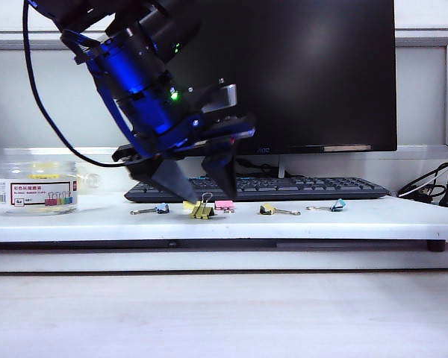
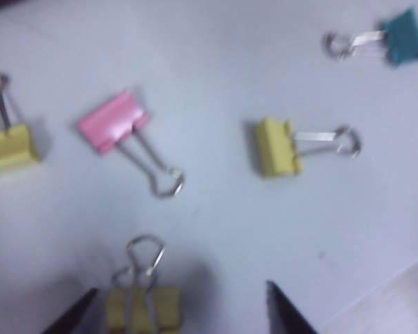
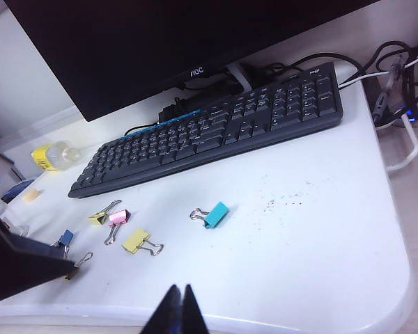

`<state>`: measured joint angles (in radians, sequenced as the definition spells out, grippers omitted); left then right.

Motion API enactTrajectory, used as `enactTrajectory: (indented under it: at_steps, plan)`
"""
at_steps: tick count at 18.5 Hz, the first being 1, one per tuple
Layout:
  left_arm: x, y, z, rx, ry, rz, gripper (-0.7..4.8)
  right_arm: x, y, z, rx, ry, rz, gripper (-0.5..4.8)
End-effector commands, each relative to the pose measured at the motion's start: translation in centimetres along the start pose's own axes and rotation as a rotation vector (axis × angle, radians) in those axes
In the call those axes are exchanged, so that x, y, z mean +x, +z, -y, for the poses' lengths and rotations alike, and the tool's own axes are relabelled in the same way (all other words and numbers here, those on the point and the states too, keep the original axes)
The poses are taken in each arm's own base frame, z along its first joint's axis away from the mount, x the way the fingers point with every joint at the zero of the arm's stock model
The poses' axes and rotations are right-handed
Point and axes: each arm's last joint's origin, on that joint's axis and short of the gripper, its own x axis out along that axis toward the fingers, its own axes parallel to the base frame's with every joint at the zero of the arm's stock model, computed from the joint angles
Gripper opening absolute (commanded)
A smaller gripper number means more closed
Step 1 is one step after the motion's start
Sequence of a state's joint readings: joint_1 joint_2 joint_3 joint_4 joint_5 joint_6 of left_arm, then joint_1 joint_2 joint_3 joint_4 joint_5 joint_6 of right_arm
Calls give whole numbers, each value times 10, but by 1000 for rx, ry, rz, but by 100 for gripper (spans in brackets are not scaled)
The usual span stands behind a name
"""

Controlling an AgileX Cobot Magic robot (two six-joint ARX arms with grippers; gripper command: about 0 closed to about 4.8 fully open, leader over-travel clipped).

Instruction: Pick up the clips with the largest number of clips of the same color on the table and place them in a round transparent plastic box.

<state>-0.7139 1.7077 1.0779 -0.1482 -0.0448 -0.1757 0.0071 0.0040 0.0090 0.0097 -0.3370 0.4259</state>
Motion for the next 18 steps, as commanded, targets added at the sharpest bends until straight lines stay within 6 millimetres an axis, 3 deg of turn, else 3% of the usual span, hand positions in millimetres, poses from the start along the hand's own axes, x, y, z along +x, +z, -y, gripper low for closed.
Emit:
enactTrajectory:
  at_steps: [1, 2, 18]
  plan:
    - [-1, 0, 0, 10, 25, -10, 344, 0, 1, 0, -4, 8, 12, -1]
    - [-1, 0, 0, 9, 24, -13, 373, 0, 1, 0, -4, 8, 12, -1]
    - [0, -6, -2, 104, 29, -57, 369, 0, 1, 0, 15, 9, 13, -1]
